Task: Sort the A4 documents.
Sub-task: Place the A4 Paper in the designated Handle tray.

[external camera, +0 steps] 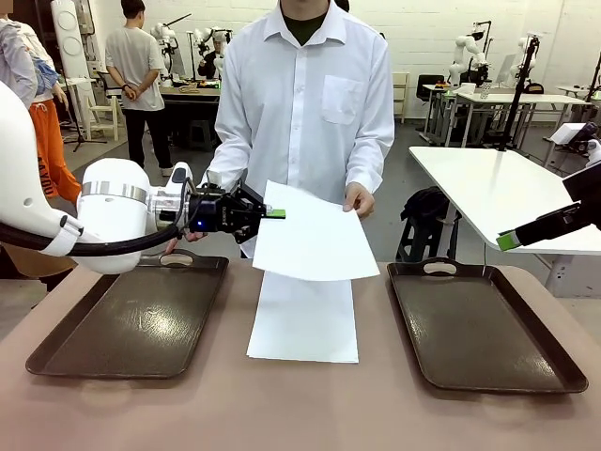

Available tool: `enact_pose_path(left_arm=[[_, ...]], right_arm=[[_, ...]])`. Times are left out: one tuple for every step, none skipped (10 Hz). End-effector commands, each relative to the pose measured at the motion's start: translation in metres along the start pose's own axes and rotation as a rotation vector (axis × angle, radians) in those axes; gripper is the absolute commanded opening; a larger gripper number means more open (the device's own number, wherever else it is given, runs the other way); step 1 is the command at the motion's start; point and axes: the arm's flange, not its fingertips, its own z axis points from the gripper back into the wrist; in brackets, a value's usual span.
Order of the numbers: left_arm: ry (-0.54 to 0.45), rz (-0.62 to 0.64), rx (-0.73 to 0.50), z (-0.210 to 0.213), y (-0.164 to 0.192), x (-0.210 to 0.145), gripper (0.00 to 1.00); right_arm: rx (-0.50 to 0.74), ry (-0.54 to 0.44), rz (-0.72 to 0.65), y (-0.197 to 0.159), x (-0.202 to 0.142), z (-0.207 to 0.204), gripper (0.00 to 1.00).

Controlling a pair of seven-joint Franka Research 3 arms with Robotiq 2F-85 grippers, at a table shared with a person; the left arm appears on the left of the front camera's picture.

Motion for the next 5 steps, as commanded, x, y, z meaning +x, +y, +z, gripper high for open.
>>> enact_pose_path(left_arm=[[0.104, -0.030, 0.030, 0.022, -0.031, 0.000, 0.01], [0.105, -0.032, 0.062, 0.035, -0.038, -0.005, 0.01], [0.089, -0.036, 0.080, 0.049, -0.043, -0.010, 0.01], [0.085, -0.036, 0.095, 0.063, -0.047, -0.016, 0.01], [0.073, -0.015, 0.108, 0.080, -0.047, -0.022, 0.01]], right_arm=[[0.009, -0.001, -0.003, -0.001, -0.001, -0.001, 1.00], [0.009, -0.001, -0.003, -0.001, -0.001, -0.001, 1.00], [0.009, -0.001, -0.003, -0.001, -0.001, -0.001, 1.00], [0.009, -0.001, -0.003, -0.001, -0.001, -0.001, 1.00], [0.009, -0.001, -0.003, -0.001, -0.001, -0.001, 1.00]])
